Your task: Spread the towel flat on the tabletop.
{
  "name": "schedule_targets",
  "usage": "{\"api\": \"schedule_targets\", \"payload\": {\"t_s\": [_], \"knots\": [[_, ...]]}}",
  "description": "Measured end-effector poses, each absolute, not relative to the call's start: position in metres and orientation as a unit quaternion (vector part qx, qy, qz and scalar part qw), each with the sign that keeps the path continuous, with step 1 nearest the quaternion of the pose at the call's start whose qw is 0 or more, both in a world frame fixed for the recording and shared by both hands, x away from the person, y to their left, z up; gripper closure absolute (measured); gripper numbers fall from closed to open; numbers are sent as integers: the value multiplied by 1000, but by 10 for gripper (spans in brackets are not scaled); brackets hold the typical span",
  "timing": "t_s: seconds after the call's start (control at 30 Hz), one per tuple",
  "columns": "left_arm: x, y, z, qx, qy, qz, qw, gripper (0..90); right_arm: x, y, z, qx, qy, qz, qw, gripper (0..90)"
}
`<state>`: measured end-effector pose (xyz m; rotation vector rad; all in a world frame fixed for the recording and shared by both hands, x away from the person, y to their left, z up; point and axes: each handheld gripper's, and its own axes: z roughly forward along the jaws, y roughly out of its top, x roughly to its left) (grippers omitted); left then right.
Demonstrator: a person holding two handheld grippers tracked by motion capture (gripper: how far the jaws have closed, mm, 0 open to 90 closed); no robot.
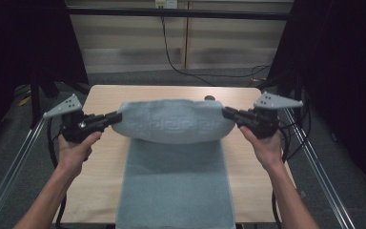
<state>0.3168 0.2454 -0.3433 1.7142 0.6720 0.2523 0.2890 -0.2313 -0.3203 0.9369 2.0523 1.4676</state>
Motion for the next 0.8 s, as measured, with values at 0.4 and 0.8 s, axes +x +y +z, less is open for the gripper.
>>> {"api": "schedule_targets", "payload": {"t_s": [0.4, 0.8], "knots": [[261, 242, -454, 790, 312, 37, 526, 851, 218, -231, -428, 373, 785, 477, 133, 869], [208, 249, -478, 824, 279, -8, 493, 773, 150, -233, -472, 374, 809, 448, 71, 780]]}}
